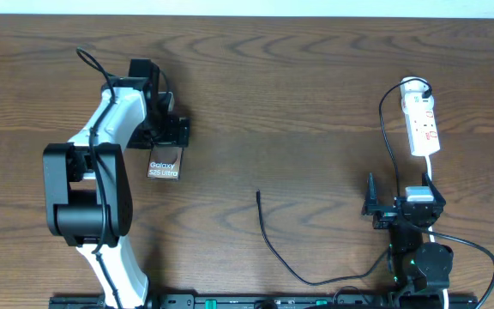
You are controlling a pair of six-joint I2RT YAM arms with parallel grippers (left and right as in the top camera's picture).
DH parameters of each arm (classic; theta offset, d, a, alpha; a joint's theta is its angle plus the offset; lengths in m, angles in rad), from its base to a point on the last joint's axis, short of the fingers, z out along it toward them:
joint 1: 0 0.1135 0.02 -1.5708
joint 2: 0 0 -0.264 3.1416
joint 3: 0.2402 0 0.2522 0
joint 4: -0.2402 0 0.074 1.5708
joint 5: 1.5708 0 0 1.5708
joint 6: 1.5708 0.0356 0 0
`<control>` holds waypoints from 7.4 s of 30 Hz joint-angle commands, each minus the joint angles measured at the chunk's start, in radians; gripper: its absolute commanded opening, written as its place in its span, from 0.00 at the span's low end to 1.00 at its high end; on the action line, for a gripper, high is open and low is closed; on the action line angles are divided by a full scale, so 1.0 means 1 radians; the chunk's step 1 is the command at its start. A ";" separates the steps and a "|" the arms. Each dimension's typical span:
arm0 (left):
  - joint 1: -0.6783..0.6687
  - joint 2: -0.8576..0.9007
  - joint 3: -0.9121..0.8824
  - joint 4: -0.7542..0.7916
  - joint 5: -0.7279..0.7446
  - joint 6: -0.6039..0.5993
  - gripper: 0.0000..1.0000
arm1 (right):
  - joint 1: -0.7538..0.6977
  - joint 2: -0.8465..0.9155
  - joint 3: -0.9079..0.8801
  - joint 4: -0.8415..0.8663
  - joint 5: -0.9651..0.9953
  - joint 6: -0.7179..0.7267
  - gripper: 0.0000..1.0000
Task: Plug charger to phone and switch on socket
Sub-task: 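Lower the left gripper and close it on the phone's bottom edge, then lift the phone upright with the left gripper toward the center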
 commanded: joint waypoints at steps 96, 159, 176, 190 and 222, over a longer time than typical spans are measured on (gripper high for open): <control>-0.008 0.008 -0.105 0.114 -0.050 0.010 0.98 | 0.005 -0.005 -0.001 -0.004 0.009 -0.014 0.99; -0.008 0.008 -0.136 0.140 -0.049 0.010 0.71 | 0.005 -0.005 -0.001 -0.004 0.009 -0.014 0.99; -0.008 0.008 -0.136 0.140 -0.049 0.010 0.49 | 0.005 -0.005 -0.001 -0.004 0.009 -0.014 0.99; -0.008 -0.010 -0.129 0.140 -0.048 0.009 0.08 | 0.005 -0.005 -0.001 -0.004 0.009 -0.014 0.99; 0.058 -0.597 -0.099 0.108 0.481 -0.253 0.07 | 0.005 -0.005 -0.001 -0.004 0.009 -0.014 0.99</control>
